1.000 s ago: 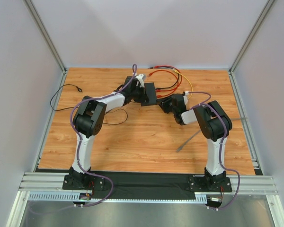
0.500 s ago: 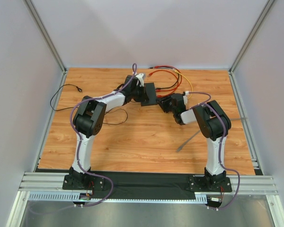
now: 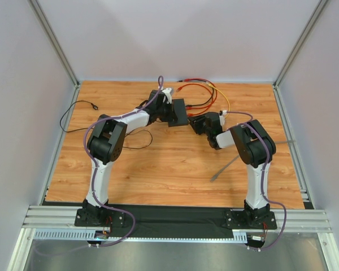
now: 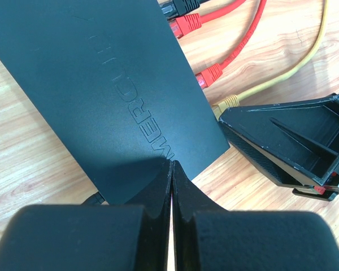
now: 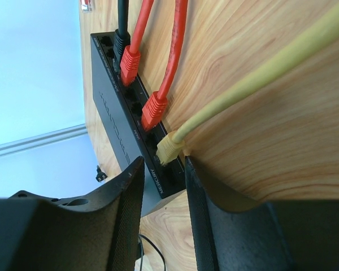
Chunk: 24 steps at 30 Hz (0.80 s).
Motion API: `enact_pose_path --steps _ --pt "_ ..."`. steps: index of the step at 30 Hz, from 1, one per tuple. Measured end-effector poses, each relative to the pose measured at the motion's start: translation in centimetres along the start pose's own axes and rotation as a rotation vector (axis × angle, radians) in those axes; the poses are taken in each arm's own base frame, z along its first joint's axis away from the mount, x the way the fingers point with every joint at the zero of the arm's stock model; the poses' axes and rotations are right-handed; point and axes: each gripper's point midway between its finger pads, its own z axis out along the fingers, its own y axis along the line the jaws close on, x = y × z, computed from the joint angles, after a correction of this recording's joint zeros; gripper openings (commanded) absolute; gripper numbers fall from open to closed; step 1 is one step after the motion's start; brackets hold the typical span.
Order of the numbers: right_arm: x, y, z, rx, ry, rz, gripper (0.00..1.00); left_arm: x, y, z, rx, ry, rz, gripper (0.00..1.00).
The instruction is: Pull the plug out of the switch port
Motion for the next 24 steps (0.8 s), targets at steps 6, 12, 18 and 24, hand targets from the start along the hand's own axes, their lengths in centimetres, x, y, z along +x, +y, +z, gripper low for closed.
enact_pose_path --steps 6,12,18,24 --pt "-0.1 -0.1 0.2 -0.001 -0.004 0.017 0.35 0.0 0.0 0.0 0.0 0.0 0.0 0.0" --pt "-0.2 0.0 0.6 0.001 -0.006 0.022 0.31 0.0 0.0 0.0 0.0 0.001 0.0 0.0" --pt "-0.2 0.0 0.9 0.002 -0.004 0.022 0.25 0.1 0.0 0.0 0.0 0.002 0.0 0.0" --pt "0.0 -0.2 1.0 0.007 0.001 0.028 0.15 0.3 0.1 0.0 -0.003 0.011 -0.001 0.0"
